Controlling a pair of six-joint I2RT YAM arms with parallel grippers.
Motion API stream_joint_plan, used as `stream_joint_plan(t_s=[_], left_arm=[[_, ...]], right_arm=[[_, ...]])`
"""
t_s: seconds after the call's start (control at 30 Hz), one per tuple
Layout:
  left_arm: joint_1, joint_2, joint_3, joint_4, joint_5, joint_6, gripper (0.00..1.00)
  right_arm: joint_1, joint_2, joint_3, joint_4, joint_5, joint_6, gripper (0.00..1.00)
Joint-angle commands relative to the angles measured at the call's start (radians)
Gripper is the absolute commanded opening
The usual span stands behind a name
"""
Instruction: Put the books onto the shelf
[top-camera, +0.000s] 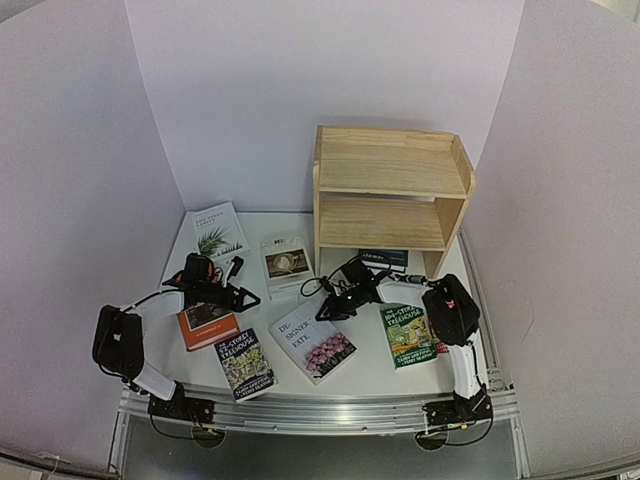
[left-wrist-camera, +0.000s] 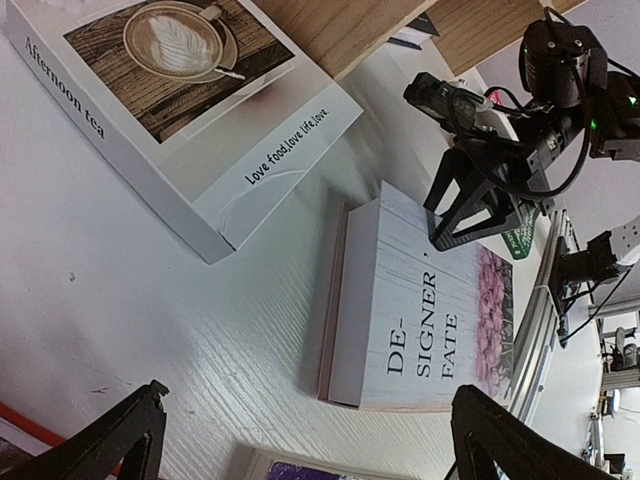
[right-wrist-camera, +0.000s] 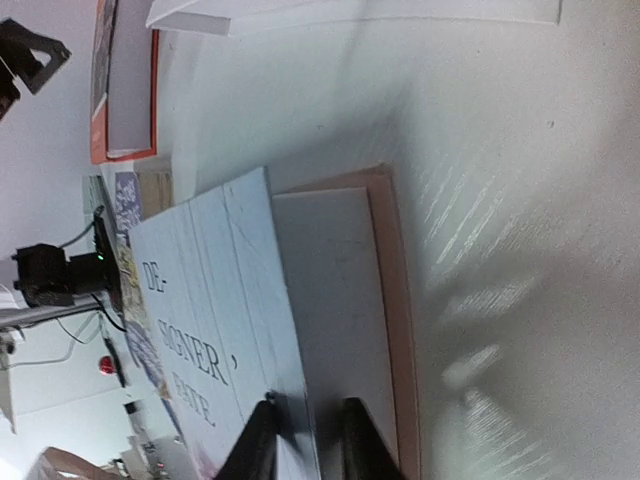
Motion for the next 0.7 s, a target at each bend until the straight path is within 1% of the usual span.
stream_joint_plan(t_s=[0.0,0.03,0.13,0.23,0.3,0.37,0.4,0.5,0.57,0.67], left_arm=[[-0.008,0.014,0.033,0.011,0.027,0.0,1.0],[-0.013,0.015,0.031,0.007,0.03,0.008,1.0],[-0.035,0.015,0.028,-0.016,0.04,0.032,1.0],[-0.066,0.015,0.043,-0.058,0.074,0.095,1.0],[-0.092,0.019,0.077,-0.14,0.131,0.199,1.0],[-0.112,0.032,0.119,-0.238,0.179,0.334,1.0],[-0.117,0.04,0.137,-0.277,0.194,0.373,1.0],[-0.12,0.07,0.19,-0.355,0.221,0.42,1.0],[-0.122,0.088,0.214,-0.386,0.244,0.427,1.0],[-0.122,0.108,0.221,-0.351,0.261,0.404,1.0]], right_arm=[[0.003,0.01,0.014,-0.012,-0.03,-0.017,0.04],[0.003,0.008,0.011,-0.012,-0.032,-0.017,0.0],[0.004,-0.017,0.011,-0.011,-0.03,-0.018,0.0],[0.008,-0.074,0.012,-0.003,-0.009,-0.032,0.0],[0.018,-0.142,0.003,0.017,0.03,-0.058,0.0],[0.029,-0.202,-0.015,0.055,0.065,-0.082,0.0],[0.035,-0.228,-0.024,0.076,0.077,-0.092,0.0],[0.06,-0.281,-0.036,0.103,0.117,-0.138,0.0],[0.077,-0.289,-0.031,0.106,0.135,-0.157,0.0],[0.097,-0.287,-0.016,0.106,0.141,-0.182,0.0]])
